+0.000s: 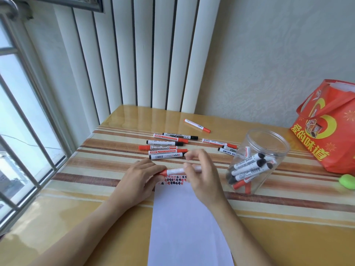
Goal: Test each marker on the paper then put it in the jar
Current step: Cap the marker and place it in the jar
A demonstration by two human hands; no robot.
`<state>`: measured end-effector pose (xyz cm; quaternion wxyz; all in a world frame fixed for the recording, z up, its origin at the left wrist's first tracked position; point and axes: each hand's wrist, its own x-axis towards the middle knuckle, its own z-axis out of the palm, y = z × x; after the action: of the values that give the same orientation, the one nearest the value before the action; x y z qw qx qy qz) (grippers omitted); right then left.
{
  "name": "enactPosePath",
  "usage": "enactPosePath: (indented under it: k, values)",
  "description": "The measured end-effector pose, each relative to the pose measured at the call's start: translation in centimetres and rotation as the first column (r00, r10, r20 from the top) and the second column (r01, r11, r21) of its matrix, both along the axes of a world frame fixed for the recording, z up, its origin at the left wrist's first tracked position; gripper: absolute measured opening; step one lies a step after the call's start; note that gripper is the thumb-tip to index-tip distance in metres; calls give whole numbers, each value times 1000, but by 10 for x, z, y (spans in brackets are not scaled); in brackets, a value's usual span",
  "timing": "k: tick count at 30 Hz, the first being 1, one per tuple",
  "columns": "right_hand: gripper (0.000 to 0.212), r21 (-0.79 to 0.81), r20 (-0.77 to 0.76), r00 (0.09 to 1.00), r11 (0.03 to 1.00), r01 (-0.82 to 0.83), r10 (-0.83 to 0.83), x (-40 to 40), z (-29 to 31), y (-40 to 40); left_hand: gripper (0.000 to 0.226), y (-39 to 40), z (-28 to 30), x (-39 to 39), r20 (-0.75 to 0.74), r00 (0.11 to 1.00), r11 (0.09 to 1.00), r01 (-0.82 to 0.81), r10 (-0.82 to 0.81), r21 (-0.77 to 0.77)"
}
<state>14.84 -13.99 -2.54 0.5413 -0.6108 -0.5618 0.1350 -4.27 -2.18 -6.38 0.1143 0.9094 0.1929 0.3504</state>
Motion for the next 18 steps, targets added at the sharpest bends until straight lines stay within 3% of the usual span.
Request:
enactPosePath:
  k: [2,4,8,11,14,16,18]
  values:
    - [10,49,-116,993,999,-17,22,-1,10,1,33,-3,3,-1,-24,1000,999,4,-5,-32]
    - [11,113,-102,995,993,25,-13,-2,20,-3,44,-7,6,-2,-32,999,993,-2,-2,-115]
    - [16,333,-37,958,900,281,-285,6,54,-19,51,-8,6,-3,-30,999,974,-46,41,-221]
    - [16,543,22,838,710,448,-545,32,88,-36,53,-7,2,-3,-57,997,974,-66,55,-218]
    - [20,654,32,689,536,533,-724,58,121,-54,53,-6,1,-3,-45,997,976,-69,61,-207]
    - [17,664,95,623,516,541,-776,74,134,-62,51,-6,1,-3,-39,997,977,-69,62,-203]
    - [12,587,196,601,584,561,-775,89,136,-63,49,-6,-1,-2,-42,997,976,-77,69,-203]
